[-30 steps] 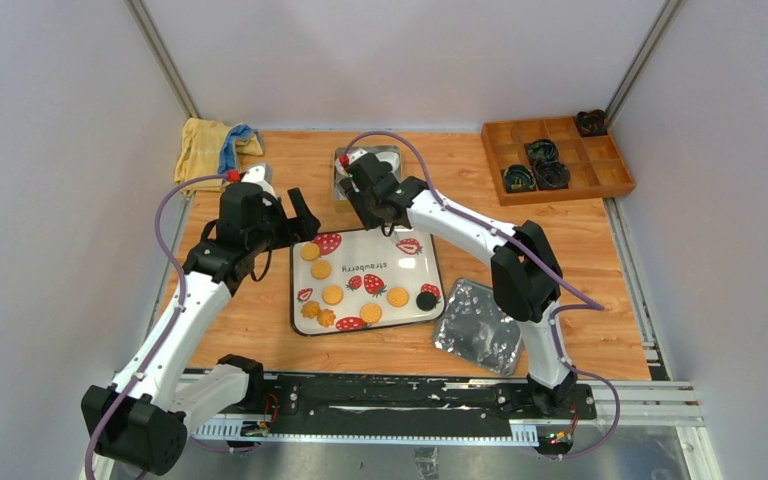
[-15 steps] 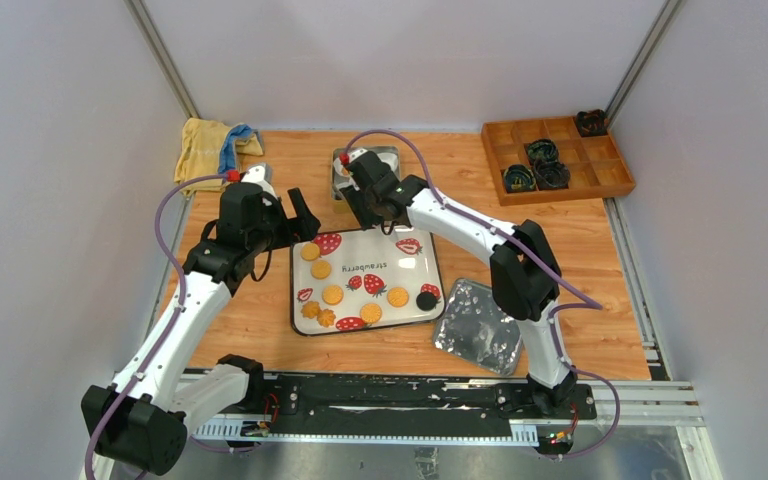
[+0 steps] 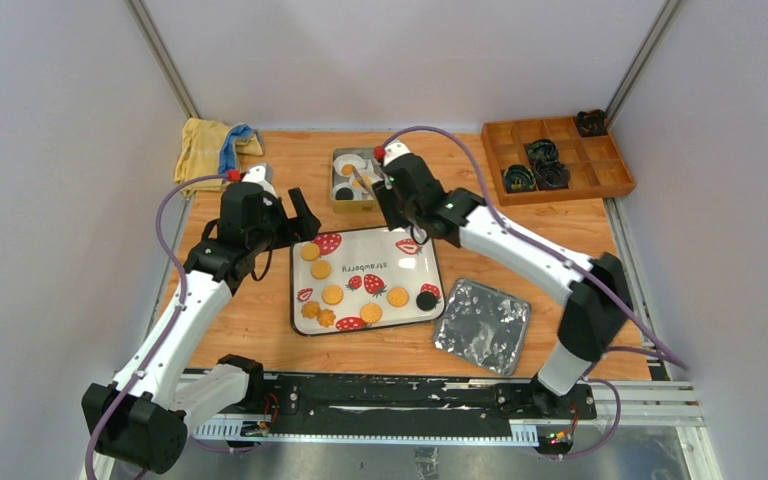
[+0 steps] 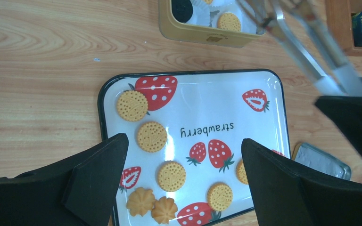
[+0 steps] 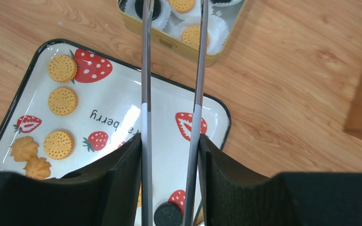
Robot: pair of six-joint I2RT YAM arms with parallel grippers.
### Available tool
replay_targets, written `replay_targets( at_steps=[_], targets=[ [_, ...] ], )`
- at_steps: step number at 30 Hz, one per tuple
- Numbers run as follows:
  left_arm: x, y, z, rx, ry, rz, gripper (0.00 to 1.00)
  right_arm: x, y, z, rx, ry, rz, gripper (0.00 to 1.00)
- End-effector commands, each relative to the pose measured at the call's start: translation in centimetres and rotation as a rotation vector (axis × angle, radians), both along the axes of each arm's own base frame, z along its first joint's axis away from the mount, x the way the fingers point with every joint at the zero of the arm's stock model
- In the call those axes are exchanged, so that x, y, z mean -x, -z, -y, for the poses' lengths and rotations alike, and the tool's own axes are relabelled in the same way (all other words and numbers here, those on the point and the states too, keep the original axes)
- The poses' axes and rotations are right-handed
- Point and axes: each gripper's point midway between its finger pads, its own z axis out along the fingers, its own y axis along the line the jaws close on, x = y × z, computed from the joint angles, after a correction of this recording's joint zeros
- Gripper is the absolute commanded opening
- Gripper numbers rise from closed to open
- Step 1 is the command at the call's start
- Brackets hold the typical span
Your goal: Pack the cookies
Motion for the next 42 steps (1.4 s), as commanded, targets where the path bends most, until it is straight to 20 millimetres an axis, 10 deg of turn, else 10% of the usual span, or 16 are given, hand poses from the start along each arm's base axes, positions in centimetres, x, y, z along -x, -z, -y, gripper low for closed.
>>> replay_targets(
  at_steps=[1, 17, 32, 42],
  targets=[
    [-1.1, 0.0, 0.7, 0.026, 0.007, 0.005, 0.96, 1.1, -2.1, 3.8, -0.046, 0.110, 0.073, 0.40],
    [-1.2, 1.3, 3.5, 0.007, 0.072, -0.030, 0.77, 2.0, 9.8, 16.7, 0.092, 0.485, -0.202, 0.28],
    [-0.8, 2.0, 3.3, -0.010, 0.074, -0.050, 0.83, -2.4, 18.0, 19.5, 0.159, 0.576, -0.377, 0.33],
    [-1.1, 2.9, 3.4, -0.013, 0.072, -0.070, 0.83, -4.4, 18.4, 20.0, 0.168, 0.590, -0.402, 0.42]
  ],
)
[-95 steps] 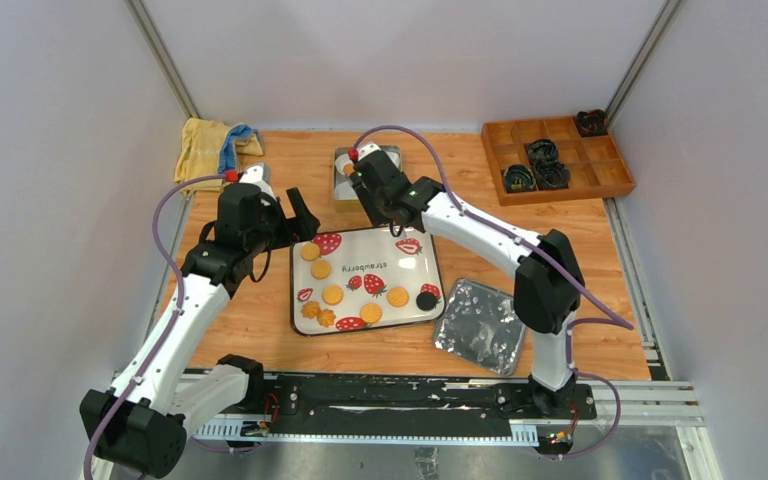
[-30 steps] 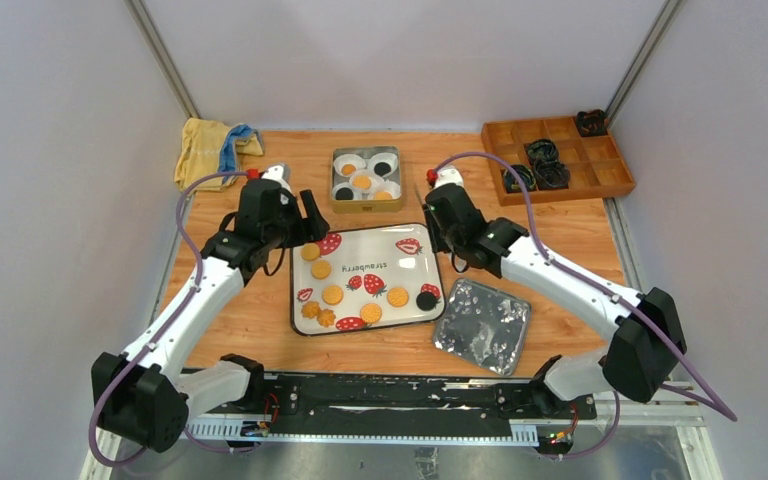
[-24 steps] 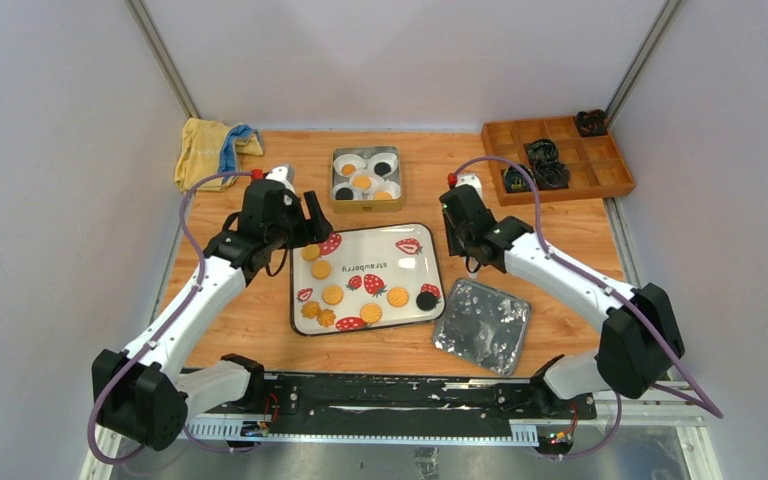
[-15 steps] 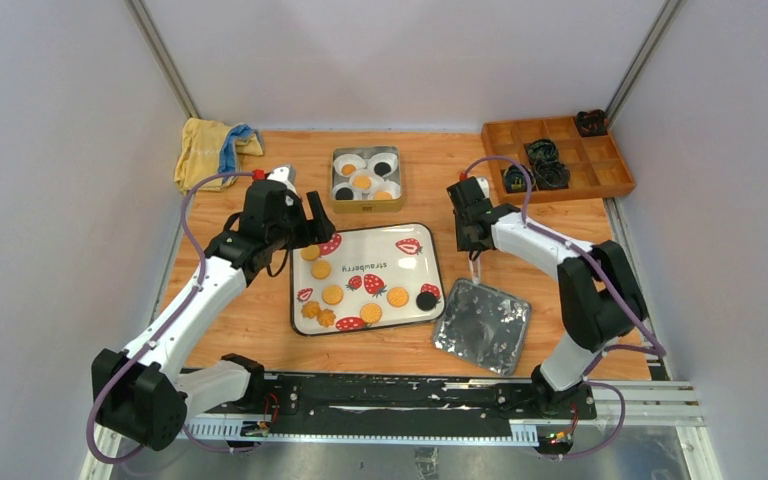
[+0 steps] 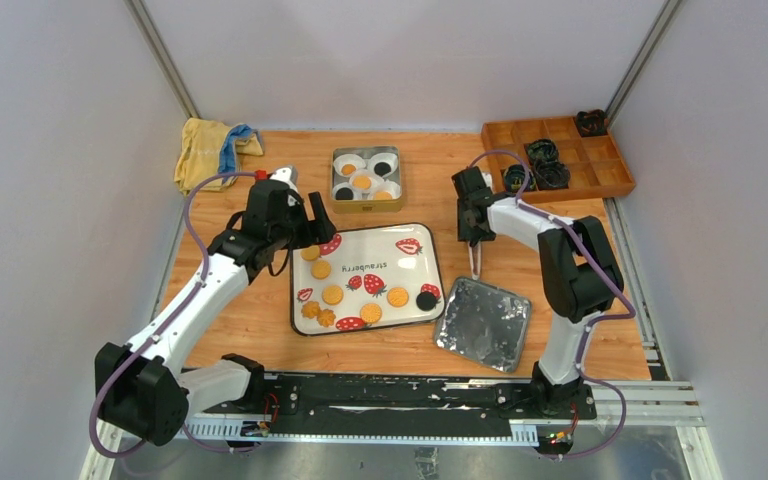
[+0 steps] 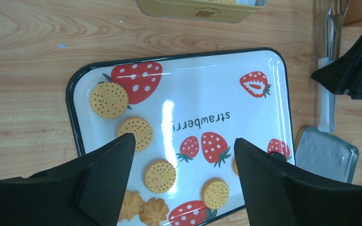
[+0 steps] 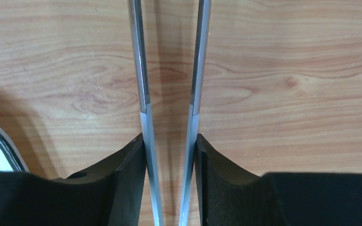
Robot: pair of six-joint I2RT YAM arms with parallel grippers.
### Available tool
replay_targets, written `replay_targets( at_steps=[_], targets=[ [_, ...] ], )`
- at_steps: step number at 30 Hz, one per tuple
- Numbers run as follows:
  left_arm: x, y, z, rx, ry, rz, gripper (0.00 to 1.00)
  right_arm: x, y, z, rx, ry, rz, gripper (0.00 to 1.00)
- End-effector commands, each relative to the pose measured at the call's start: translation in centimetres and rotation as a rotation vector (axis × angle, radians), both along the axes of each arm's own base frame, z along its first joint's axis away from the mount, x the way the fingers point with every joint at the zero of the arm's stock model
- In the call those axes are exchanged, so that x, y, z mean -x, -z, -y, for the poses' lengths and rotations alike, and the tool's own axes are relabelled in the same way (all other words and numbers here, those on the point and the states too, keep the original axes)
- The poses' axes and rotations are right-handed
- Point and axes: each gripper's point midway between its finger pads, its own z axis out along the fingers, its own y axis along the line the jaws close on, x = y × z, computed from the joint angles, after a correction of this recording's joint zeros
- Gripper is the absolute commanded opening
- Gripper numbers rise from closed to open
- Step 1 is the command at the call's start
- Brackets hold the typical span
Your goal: Pack the cookies
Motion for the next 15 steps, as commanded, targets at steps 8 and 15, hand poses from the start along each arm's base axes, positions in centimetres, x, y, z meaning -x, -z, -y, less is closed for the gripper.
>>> replay_targets(
  at_steps=[8, 15],
  targets=[
    [-0.1, -0.3, 0.0, -0.007, -0.001, 0.012, 0.84, -5.2, -3.0, 0.0, 0.013, 0.016, 0.029, 0.35],
    [0.0, -0.3, -0.8, -0.038, -0.025, 0.021, 0.84, -4.8, -0.1, 0.7, 0.012, 0.050, -0.054, 0.42]
  ],
)
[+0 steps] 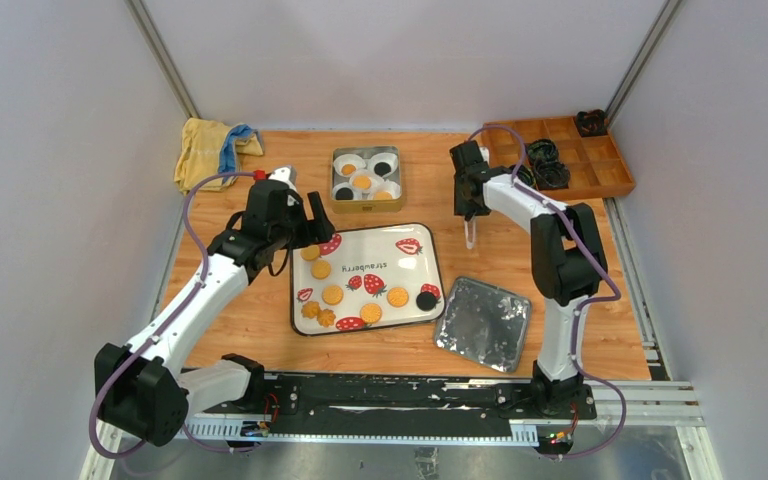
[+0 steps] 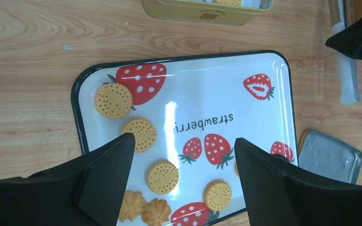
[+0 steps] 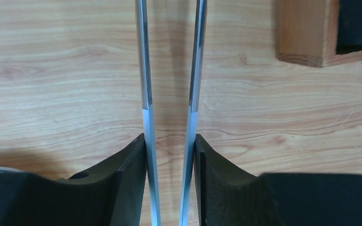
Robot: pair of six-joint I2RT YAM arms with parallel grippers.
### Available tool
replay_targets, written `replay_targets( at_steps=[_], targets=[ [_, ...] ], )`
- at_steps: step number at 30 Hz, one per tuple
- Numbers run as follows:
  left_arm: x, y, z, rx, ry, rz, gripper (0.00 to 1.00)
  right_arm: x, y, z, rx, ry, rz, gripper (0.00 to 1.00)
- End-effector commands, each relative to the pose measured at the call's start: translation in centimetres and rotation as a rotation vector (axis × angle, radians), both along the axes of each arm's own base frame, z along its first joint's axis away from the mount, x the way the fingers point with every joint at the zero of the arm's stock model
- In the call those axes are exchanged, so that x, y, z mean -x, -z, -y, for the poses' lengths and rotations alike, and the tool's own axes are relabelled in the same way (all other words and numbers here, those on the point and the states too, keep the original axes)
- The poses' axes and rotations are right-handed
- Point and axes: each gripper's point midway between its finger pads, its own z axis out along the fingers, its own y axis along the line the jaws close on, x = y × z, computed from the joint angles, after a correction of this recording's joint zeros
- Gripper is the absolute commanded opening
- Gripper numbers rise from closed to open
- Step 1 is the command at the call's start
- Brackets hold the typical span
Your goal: Pack the cookies
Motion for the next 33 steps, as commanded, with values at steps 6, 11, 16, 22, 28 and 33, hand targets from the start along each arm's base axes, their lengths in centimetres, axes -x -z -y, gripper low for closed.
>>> replay_targets(
  at_steps=[6, 11, 16, 22, 28, 33],
  targets=[
    [0.0, -0.3, -0.2, -0.016, -0.001, 0.014, 0.85, 1.1, 3.1, 1.1, -0.021, 0.021, -0.131, 0.61],
    [-0.5, -1.5, -0.3, -0.029, -0.003, 0.046, 0.88, 0.3, 0.7, 0.5, -0.053, 0.002, -0.075, 0.66],
    [-1.4, -4.3, -1.2, -0.059, -0.037, 0.115, 0.91, 0.1, -3.2, 0.0, -0.094, -0.012, 0.011, 0.68],
    [-1.9, -6.6, -1.0, -0.036, -0.049, 0.162, 0.92, 2.3, -7.8, 0.7, -0.085, -0.021, 0.106, 0.68],
    [-1.1, -5.5, -0.9, -0.012, -0.042, 0.146, 0.88, 6.7, -8.8, -0.6, -0.070, -0.116, 0.116, 0.30],
    [-0.8, -4.1, -0.1, 0.014, -0.018, 0.102, 0.87, 10.4, -5.7, -4.1, -0.102, -0.229, 0.009, 0.03]
  ],
)
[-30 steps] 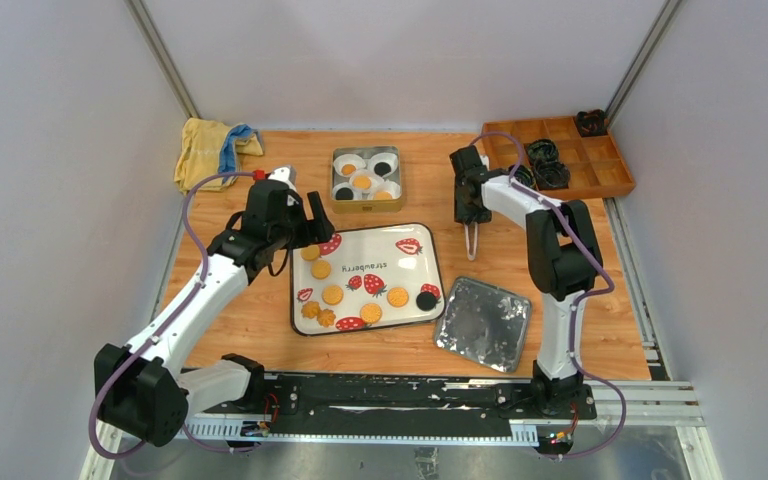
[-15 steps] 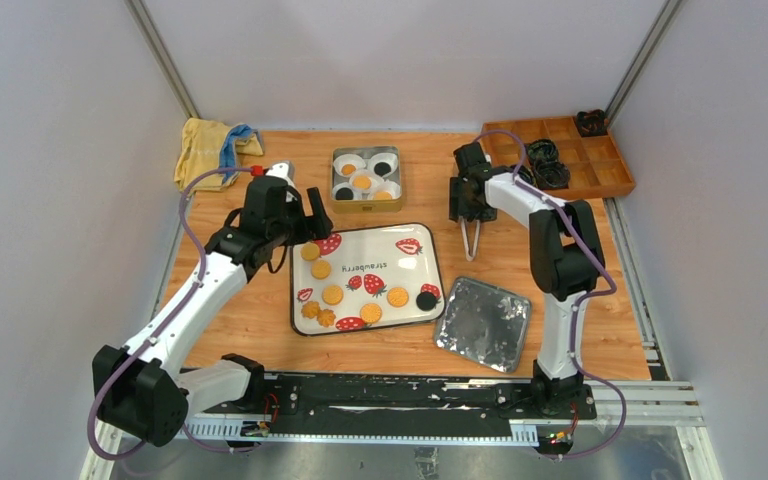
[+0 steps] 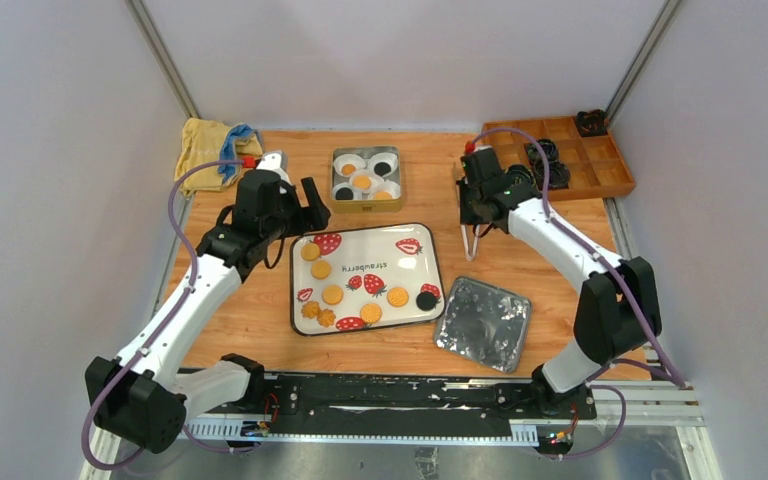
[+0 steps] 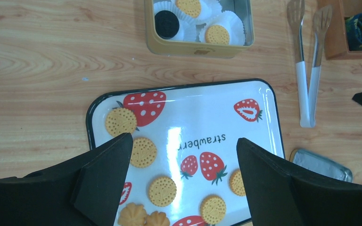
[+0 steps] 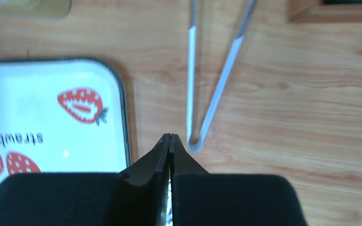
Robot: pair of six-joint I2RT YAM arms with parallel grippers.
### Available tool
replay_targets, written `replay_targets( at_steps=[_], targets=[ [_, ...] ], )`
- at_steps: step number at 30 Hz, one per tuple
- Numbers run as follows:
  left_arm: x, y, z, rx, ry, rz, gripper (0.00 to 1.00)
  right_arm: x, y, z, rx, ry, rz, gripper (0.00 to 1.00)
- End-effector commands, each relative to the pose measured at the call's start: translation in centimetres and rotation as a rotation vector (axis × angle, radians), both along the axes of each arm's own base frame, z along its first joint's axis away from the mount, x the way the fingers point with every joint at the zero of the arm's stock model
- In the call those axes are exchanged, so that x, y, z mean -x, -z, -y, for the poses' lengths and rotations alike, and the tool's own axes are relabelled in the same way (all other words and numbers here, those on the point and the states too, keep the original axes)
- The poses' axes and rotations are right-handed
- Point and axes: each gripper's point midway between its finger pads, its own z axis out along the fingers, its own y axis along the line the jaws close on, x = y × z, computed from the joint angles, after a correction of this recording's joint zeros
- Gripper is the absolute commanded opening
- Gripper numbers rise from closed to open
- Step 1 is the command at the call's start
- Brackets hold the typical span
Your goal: Pack the cookies
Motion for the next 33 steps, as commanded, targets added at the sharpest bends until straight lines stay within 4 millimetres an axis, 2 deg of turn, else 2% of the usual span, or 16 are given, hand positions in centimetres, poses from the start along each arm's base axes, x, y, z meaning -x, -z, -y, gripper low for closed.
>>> replay_targets(
  at_steps=[1, 6, 10, 16, 20, 25, 30, 33],
  targets=[
    [0.4, 0.7, 0.8, 0.028, 0.022, -0.021, 0.87, 4.4, 4.9, -2.9, 0.035, -0.119, -0.161, 0.01],
    [0.8, 0.3, 0.2, 0.013, 0.011, -0.012, 0.88, 6.7, 8.8, -4.7, 0.086, -0.173, -0.256, 0.00],
    [1.2, 0.3, -0.1, 0.003, 0.005, -0.013, 0.88, 7.3, 10.9, -4.7, 0.127, -0.170, -0.293, 0.00],
    [1.5, 0.2, -0.3, 0.003, 0.004, -0.011, 0.88, 7.4, 12.7, -4.2, 0.165, -0.165, -0.330, 0.00],
    [1.5, 0.1, -0.4, -0.002, 0.001, -0.011, 0.88, 8.5, 13.6, -5.6, 0.134, -0.221, -0.377, 0.00],
    [1.6, -0.3, -0.5, -0.002, -0.001, -0.002, 0.89, 11.5, 12.4, -9.3, 0.127, -0.335, -0.397, 0.00],
    [1.6, -0.7, -0.3, 0.005, 0.005, 0.002, 0.89, 15.7, 11.2, -15.1, 0.062, -0.506, -0.437, 0.00],
    [1.6, -0.8, -0.3, 0.008, 0.008, 0.003, 0.89, 16.7, 10.8, -17.9, 0.036, -0.557, -0.444, 0.01]
  ],
)
